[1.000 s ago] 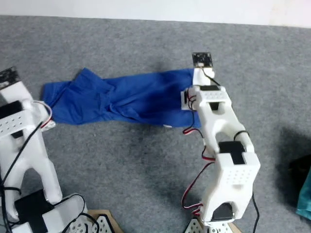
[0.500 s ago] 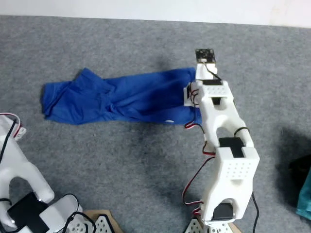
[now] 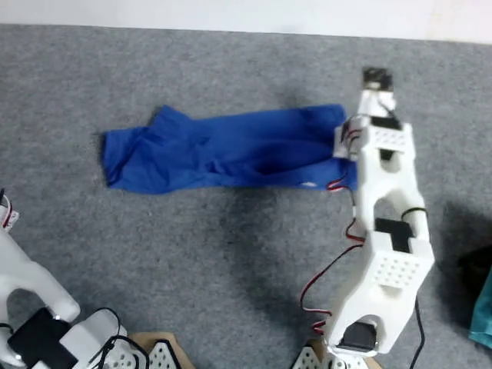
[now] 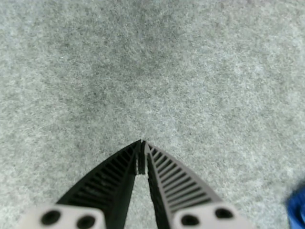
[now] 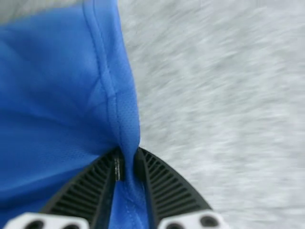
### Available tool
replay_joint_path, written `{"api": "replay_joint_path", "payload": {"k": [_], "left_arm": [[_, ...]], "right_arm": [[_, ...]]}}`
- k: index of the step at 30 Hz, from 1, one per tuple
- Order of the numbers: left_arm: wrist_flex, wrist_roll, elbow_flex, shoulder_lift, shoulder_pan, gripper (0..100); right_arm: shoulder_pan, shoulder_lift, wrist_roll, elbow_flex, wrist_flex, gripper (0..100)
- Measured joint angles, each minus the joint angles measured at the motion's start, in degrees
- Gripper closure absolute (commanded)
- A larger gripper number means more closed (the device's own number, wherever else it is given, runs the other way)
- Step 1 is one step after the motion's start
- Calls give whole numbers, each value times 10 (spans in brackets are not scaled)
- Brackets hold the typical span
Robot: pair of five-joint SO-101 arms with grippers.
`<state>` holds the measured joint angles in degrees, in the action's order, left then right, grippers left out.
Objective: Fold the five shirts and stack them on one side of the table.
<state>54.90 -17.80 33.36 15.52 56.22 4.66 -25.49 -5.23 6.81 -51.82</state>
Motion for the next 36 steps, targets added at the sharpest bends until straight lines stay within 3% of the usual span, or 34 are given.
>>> {"api": "replay_joint_path", "payload": {"k": [7, 15, 24, 36], "left_arm": [[-11, 0, 4, 0, 2, 993], [-11, 0, 4, 0, 2, 993], [-11, -1, 4, 0, 23, 993], [-65, -1, 64, 0, 22, 993]], "right_arm": [[10, 0, -2, 147, -92, 991], [-154, 0, -2, 245, -171, 991], [-354, 0, -2, 248, -122, 991], [-478, 0, -2, 248, -3, 991]]}}
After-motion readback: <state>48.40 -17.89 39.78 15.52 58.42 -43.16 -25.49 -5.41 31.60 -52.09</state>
